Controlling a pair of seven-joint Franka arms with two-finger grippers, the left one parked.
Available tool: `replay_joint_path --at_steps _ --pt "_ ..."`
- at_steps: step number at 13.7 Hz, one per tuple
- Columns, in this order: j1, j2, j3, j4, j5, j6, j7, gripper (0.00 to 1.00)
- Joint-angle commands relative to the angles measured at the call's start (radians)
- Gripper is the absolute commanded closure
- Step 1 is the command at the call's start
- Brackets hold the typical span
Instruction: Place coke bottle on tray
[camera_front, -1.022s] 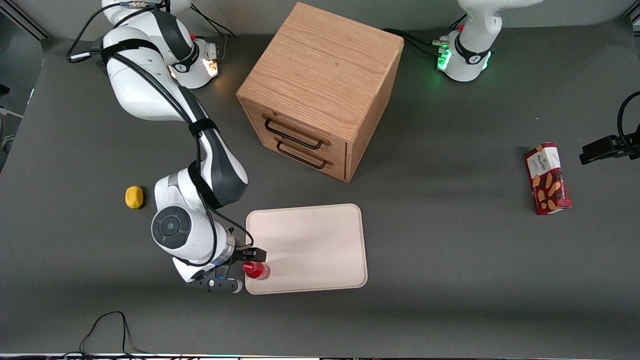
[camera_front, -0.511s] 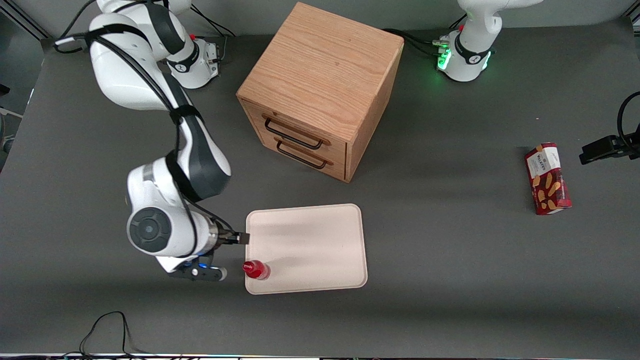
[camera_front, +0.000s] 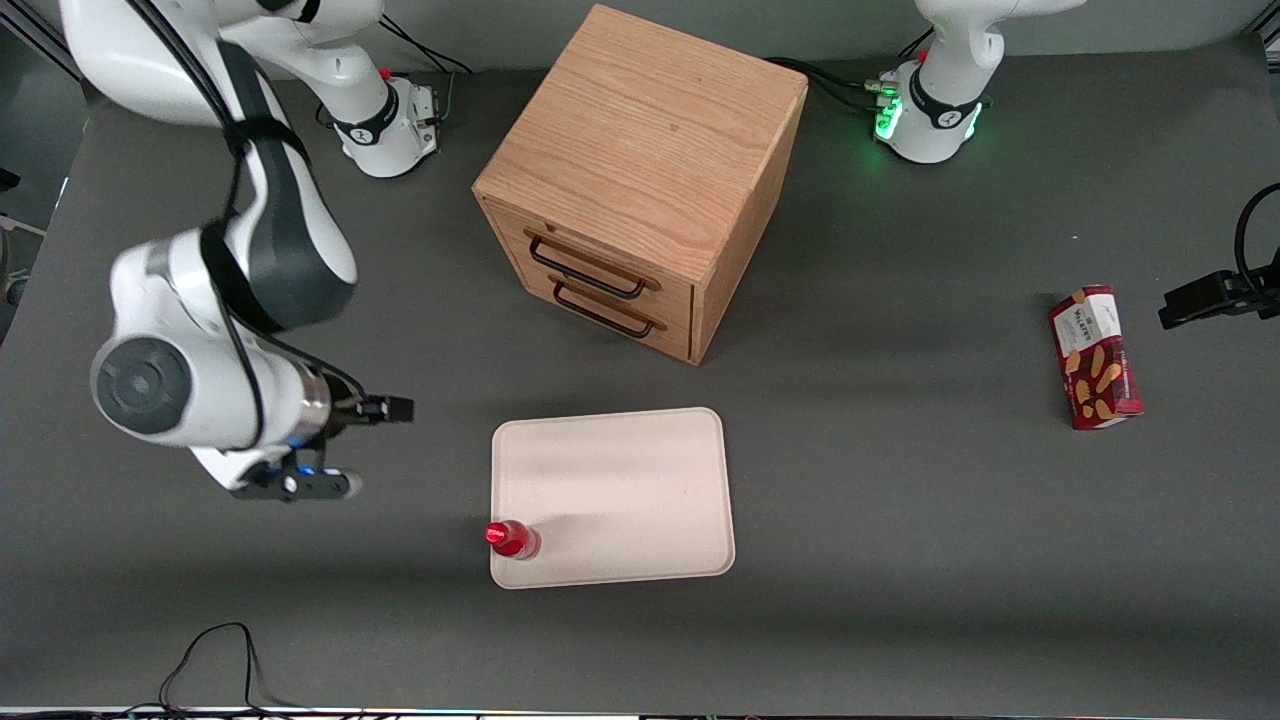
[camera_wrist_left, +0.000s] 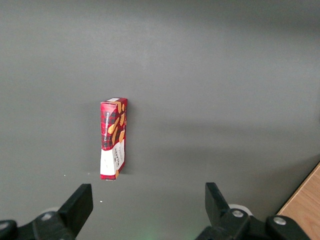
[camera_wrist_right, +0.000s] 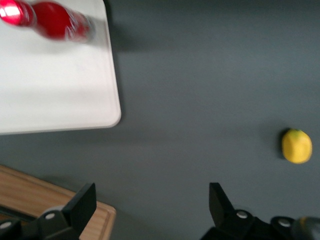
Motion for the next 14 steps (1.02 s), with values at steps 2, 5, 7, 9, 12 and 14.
replay_joint_path --at_steps 2,5,7,9,12,14 --pt "-0.001 -0.332 -0.085 -0.377 0.015 0.073 -0.148 0.00" --pt "0.000 -0.440 -0.154 -0.424 0.015 0.057 -0.206 0.00" --pt "0.000 -0.466 -0.174 -0.418 0.012 0.042 -0.214 0.00" --pt "0.002 -0.469 -0.176 -0.395 0.010 0.025 -0.193 0.00" --pt "-0.003 -0.448 -0.179 -0.352 0.012 -0.010 -0.192 0.00" --pt "-0.006 -0.443 -0.176 -0.347 0.013 -0.010 -0.192 0.00"
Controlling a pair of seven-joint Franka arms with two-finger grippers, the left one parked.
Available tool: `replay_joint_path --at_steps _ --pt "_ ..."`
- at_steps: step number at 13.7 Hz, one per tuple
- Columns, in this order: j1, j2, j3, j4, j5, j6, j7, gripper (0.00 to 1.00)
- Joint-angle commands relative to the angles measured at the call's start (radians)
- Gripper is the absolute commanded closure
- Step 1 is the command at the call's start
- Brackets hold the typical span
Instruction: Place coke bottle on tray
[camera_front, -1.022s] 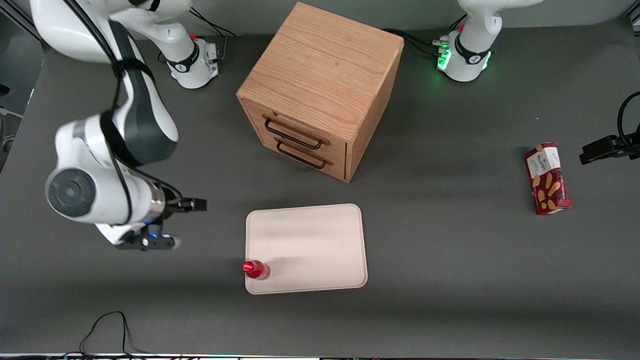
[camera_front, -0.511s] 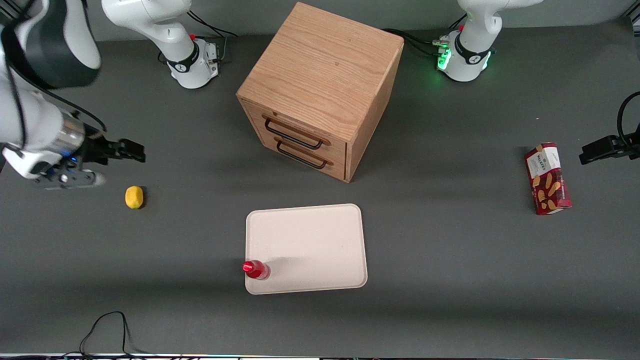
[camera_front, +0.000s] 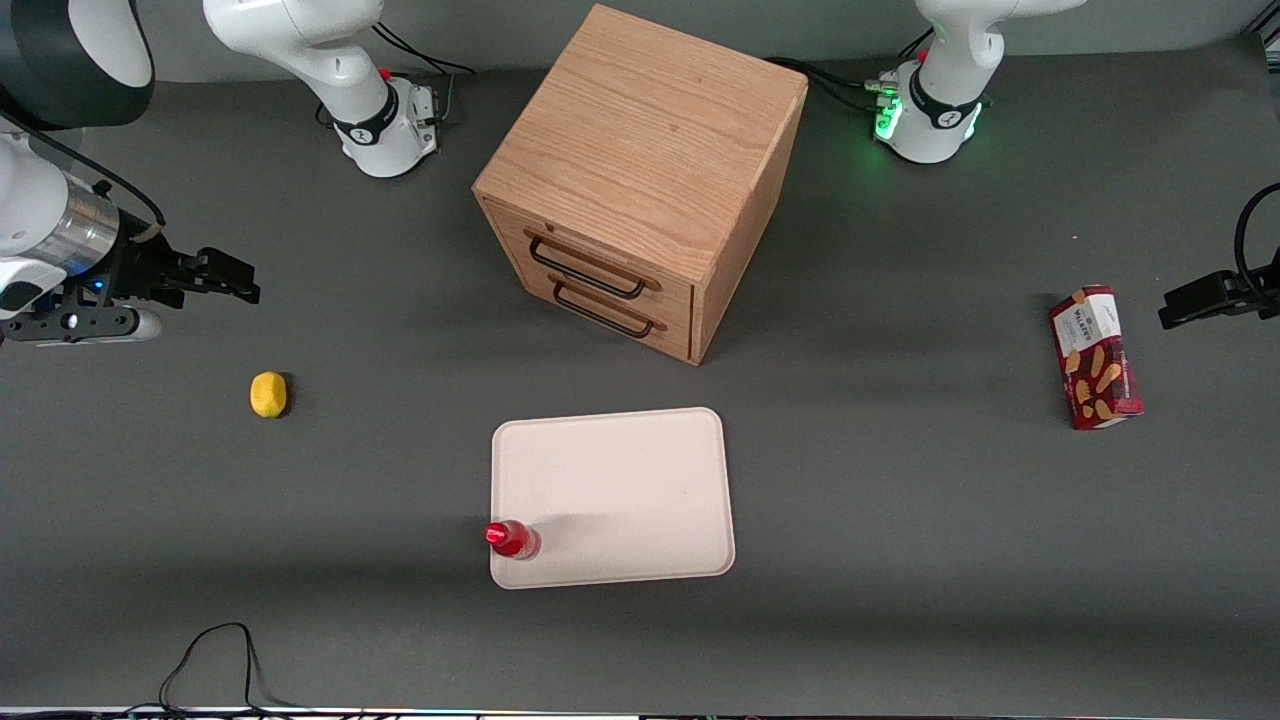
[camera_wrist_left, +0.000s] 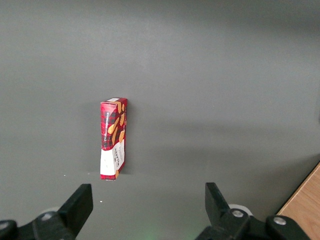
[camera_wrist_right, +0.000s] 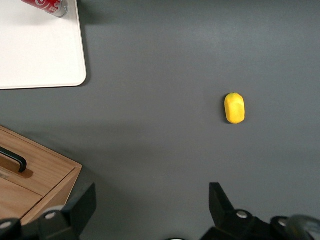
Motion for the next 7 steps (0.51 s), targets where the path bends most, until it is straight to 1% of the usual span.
replay_joint_path --at_steps 1,2,3,4,7 --pt "-0.027 0.012 0.002 0.029 0.015 -0.020 -0.004 0.00" --pt "-0.078 0.012 0.025 0.032 0.016 -0.029 -0.014 0.00" --pt "-0.116 0.012 0.066 0.040 0.018 -0.048 -0.016 0.00" --pt "-0.135 0.014 0.081 0.047 0.018 -0.052 -0.016 0.00" --pt "-0.136 0.014 0.085 0.047 0.018 -0.052 -0.016 0.00"
